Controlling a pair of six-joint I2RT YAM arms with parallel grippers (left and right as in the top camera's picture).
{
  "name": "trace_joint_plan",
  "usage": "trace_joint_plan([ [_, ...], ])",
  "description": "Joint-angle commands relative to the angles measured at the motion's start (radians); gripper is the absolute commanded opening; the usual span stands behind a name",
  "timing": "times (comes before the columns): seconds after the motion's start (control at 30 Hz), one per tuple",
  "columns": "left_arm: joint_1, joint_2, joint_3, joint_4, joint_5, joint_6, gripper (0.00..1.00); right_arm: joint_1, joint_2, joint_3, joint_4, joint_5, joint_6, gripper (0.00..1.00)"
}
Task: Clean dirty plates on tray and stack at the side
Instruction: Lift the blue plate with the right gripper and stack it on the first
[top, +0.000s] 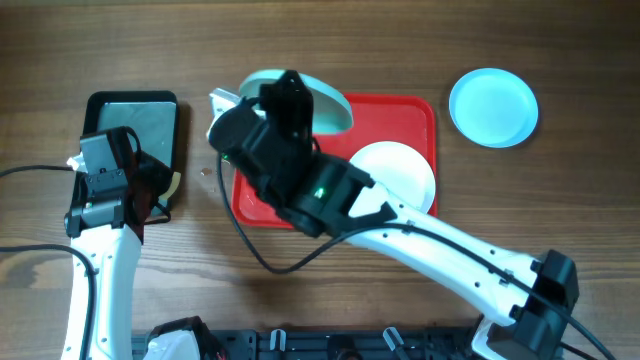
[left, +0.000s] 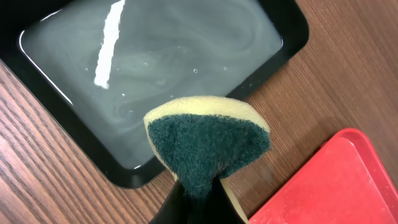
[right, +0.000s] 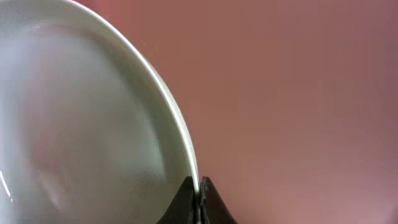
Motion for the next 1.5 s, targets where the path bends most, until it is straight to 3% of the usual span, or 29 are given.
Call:
trace_joint_plan([
  [0.0, 0.005, -0.008, -0.005, 0.001, 0.008, -0.012, 0.04, 0.014, -0.007, 0.01, 0.086, 0.127, -0.097, 0.04],
  [0.1, 0.005, -0.008, -0.005, 0.001, 0.008, -0.01, 0.04, -0.002, -0.007, 0.008, 0.082, 0.075, -0.002, 0.04],
  [0.23, 0.005, -0.008, -0.005, 0.0, 0.008, -0.01, 0.04, -0.144, 0.001, -0.003, -0.052, -0.359, 0.444, 0.04],
  [0.3, 0.005, -0.008, -0.005, -0.006, 0.008, -0.01, 0.04, -0.267, 0.01, -0.023, -0.095, -0.602, 0.617, 0.04],
  [0.47, 0.004, -0.008, -0.005, -0.015, 0.009, -0.01, 0.04, -0.613, 0.008, -0.031, -0.126, -0.848, 1.147, 0.04],
  [0.57, 0.004, -0.008, -0.005, -0.017, 0.008, -0.01, 0.04, -0.88, 0.008, -0.031, -0.204, -1.021, 1.328, 0.04],
  [0.7, 0.004, -0.008, -0.005, -0.018, 0.008, -0.01, 0.04, -1.134, 0.026, -0.031, -0.303, -1.108, 1.312, 0.04],
  [0.87, 0.004, -0.008, -0.005, -0.018, 0.009, -0.01, 0.04, -1.32, 0.07, -0.037, -0.377, -1.109, 1.177, 0.04],
  [1.1, 0.004, -0.008, -0.005, -0.018, 0.009, -0.01, 0.04, -1.397, 0.142, -0.051, -0.374, -1.108, 1.154, 0.04],
  [1.17, 0.004, -0.008, -0.005, -0.018, 0.009, -0.01, 0.04, -1.397, 0.171, -0.051, -0.369, -1.108, 1.154, 0.1],
  [1.33, 0.004, -0.008, -0.005, -0.018, 0.009, -0.01, 0.04, -1.396, 0.272, -0.051, -0.372, -1.11, 1.156, 0.11],
  [1.4, 0.004, -0.008, -0.005, -0.018, 0.009, -0.01, 0.04, -1.396, 0.294, -0.051, -0.377, -1.142, 1.144, 0.44],
  [1.47, 0.004, -0.008, -0.005, -0.018, 0.009, -0.01, 0.04, -1.395, 0.293, -0.051, -0.394, -1.211, 1.106, 0.51],
])
